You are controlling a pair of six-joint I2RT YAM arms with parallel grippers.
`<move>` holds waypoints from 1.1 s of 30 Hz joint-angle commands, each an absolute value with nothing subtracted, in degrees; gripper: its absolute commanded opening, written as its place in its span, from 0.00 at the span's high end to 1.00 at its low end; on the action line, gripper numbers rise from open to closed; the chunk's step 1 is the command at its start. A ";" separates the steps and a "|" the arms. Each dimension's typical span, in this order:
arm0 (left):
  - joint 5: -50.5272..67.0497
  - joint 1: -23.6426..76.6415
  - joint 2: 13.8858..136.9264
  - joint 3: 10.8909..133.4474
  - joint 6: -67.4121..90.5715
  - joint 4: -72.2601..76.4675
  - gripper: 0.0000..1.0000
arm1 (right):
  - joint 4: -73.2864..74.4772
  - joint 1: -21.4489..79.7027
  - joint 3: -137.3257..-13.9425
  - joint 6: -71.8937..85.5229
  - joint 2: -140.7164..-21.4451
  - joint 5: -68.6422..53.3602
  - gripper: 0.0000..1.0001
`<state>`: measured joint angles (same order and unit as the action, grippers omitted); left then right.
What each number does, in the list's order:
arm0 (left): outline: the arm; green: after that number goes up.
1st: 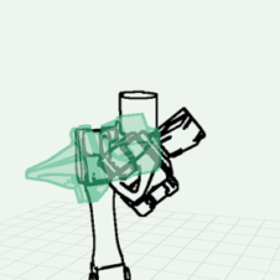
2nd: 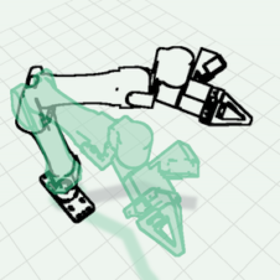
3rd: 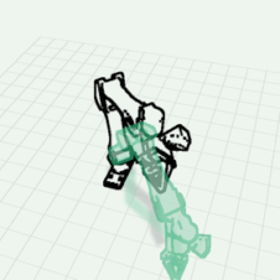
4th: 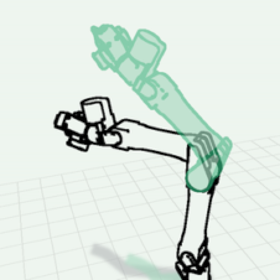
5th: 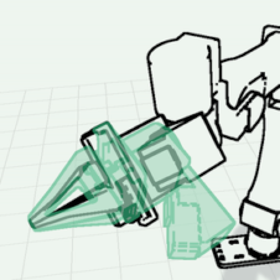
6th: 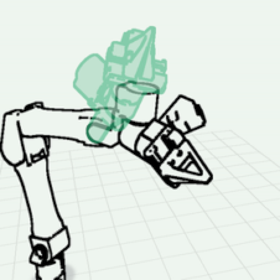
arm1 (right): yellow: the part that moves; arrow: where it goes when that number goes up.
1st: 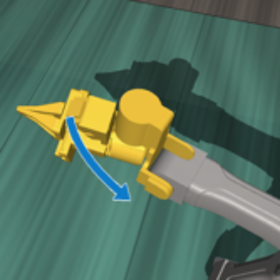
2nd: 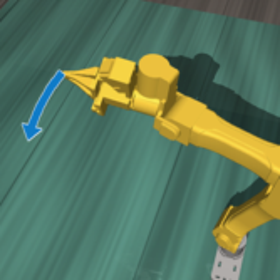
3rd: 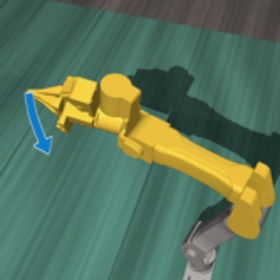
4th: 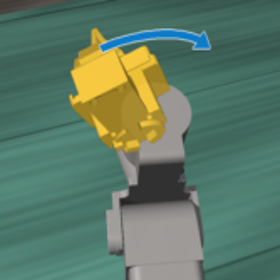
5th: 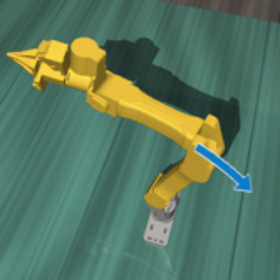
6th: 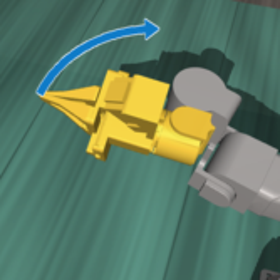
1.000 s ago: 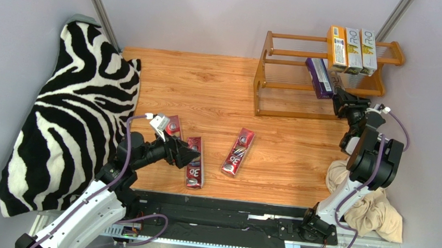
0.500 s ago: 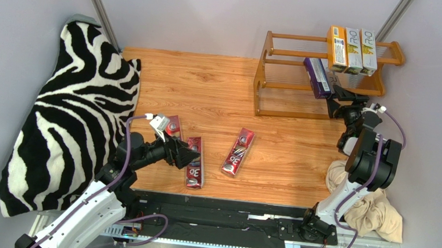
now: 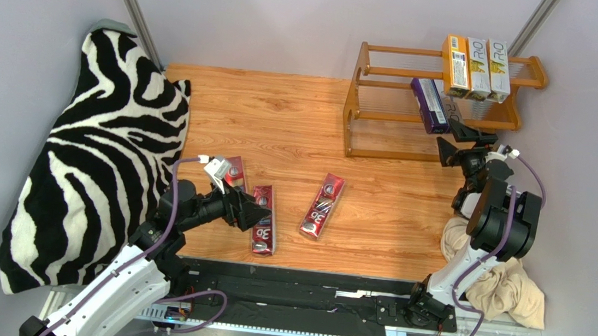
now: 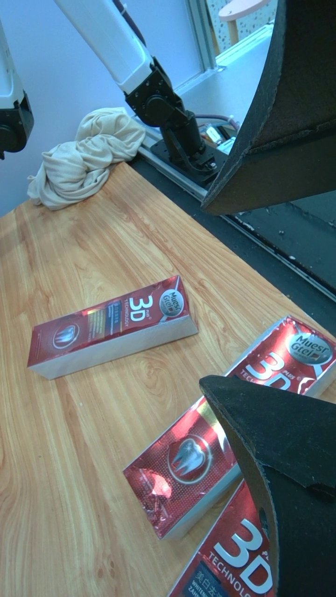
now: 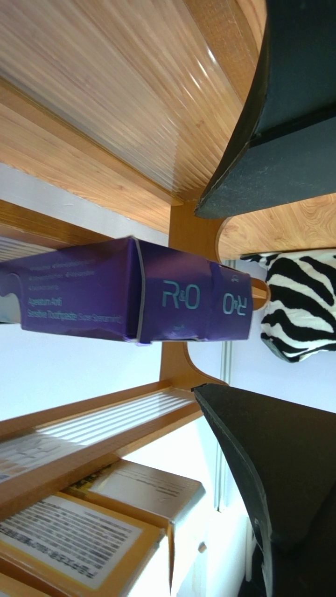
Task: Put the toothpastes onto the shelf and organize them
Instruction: Place the toothpaste on the shelf.
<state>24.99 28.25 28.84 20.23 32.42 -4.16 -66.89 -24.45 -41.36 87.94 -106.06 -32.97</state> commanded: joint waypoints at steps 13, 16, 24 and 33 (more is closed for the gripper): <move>23.91 29.97 26.55 22.50 31.11 -6.50 0.03 | -78.49 -25.66 -30.33 89.92 -95.72 -35.68 0.00; 23.73 30.15 26.10 22.59 31.29 -7.12 0.03 | -74.98 -25.66 -27.25 87.37 -91.07 -36.74 0.00; 20.57 31.46 24.87 21.89 30.85 -10.46 0.03 | -37.15 -25.23 -22.23 70.25 -63.67 -36.83 0.00; 9.67 37.70 35.93 26.36 28.65 -12.92 0.03 | 12.63 -24.52 -25.66 47.66 -33.07 -29.01 0.00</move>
